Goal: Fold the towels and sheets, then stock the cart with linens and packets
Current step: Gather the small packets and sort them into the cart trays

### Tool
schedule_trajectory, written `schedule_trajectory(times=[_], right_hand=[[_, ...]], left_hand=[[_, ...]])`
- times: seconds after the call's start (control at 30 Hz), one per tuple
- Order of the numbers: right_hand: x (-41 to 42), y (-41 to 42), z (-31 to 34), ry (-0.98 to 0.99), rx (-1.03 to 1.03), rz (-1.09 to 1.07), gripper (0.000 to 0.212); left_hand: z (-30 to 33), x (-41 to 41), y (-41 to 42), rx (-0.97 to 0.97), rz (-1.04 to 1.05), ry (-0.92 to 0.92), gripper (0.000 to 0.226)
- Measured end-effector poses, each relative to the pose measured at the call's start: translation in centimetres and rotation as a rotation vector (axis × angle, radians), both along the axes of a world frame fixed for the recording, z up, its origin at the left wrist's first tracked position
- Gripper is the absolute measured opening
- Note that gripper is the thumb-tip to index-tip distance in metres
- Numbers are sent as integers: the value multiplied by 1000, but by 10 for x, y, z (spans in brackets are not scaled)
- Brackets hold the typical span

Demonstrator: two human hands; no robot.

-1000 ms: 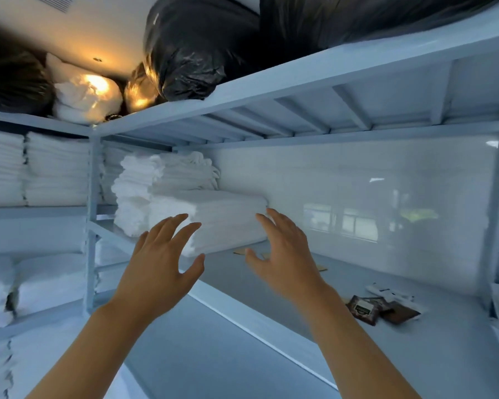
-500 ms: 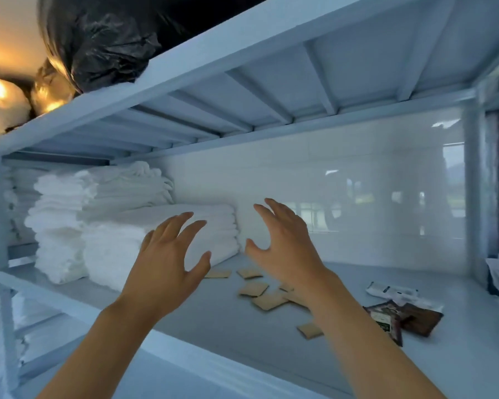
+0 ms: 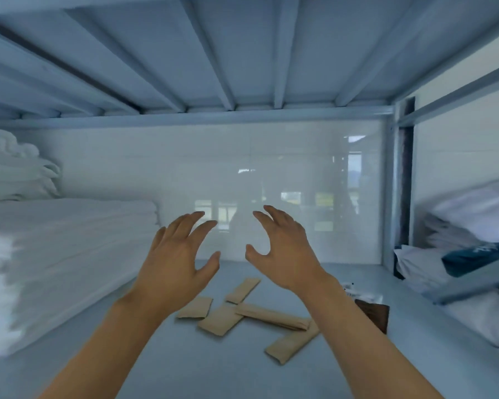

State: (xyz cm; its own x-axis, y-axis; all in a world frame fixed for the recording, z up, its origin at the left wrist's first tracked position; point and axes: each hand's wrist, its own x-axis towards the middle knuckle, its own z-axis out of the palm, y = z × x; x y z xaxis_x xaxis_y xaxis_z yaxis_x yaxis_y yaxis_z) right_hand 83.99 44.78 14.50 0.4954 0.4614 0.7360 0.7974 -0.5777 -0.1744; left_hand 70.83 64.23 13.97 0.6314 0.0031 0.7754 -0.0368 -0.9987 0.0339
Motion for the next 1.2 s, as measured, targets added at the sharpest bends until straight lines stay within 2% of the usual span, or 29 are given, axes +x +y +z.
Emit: schedule_trajectory(times=[0.2, 0.33, 0.47, 0.77, 0.87, 1.0, 1.2], right_hand=[[18, 3, -8, 45, -42, -173, 73], [24, 2, -27, 99, -95, -235, 73], [26, 4, -52, 171, -191, -223, 73], [44, -4, -69, 461, -211, -157, 68], [44, -5, -74, 554, -326, -143, 67], [49, -4, -80, 577, -444, -127, 63], [63, 0, -91, 558, -476, -89, 51]], left_hand=[[7, 43, 40, 38, -114, 53, 64], [-2, 69, 68, 149, -122, 129, 68], [-23, 93, 87, 200, -182, 214, 65], [-79, 102, 75, 171, -328, 394, 59], [-85, 102, 71, 155, -347, 443, 60], [-91, 104, 76, 107, -338, 495, 63], [-99, 112, 75, 77, -315, 638, 67]])
